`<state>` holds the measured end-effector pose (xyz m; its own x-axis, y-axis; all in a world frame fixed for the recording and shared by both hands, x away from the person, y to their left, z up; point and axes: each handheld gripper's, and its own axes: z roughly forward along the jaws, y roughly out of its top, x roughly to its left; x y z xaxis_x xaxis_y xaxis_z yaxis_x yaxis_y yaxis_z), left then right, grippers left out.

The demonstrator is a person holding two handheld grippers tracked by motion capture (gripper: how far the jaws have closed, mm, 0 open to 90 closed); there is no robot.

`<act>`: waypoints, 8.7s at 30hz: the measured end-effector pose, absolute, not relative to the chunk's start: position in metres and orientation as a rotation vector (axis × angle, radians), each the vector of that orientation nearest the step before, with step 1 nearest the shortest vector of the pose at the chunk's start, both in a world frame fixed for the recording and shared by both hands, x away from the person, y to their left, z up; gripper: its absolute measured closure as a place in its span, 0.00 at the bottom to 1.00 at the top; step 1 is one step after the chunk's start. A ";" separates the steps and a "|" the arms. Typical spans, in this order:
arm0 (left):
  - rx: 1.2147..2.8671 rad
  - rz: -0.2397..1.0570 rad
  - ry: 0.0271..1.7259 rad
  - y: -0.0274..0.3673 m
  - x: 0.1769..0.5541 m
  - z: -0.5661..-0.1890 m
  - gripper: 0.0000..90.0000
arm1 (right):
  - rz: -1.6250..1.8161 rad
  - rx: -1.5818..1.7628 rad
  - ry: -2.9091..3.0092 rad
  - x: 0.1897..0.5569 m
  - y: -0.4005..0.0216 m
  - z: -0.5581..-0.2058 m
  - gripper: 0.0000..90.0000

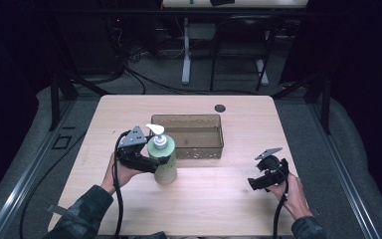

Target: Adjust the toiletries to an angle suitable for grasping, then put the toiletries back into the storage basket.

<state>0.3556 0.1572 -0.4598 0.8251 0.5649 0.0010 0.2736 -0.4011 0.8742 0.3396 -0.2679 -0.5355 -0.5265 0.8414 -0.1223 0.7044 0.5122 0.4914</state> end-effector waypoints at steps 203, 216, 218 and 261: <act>2.634 0.179 0.294 0.124 0.390 -0.337 0.70 | 0.545 1.206 2.460 0.340 -0.265 -0.530 0.06; 2.638 0.184 0.255 0.118 0.381 -0.325 0.70 | 0.553 1.208 2.455 0.341 -0.265 -0.530 0.05; 2.641 0.179 0.252 0.118 0.381 -0.325 0.70 | 0.545 1.202 2.455 0.340 -0.265 -0.530 0.05; 2.660 0.253 0.240 0.114 0.373 -0.271 0.71 | 0.531 1.202 2.451 0.340 -0.265 -0.533 0.00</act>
<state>0.3726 0.1139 -0.2711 0.9679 0.2101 0.1379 0.1266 -0.8814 0.4550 0.3405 -0.2653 -0.5332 -0.5739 0.8049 -0.1509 0.6702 0.5676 0.4783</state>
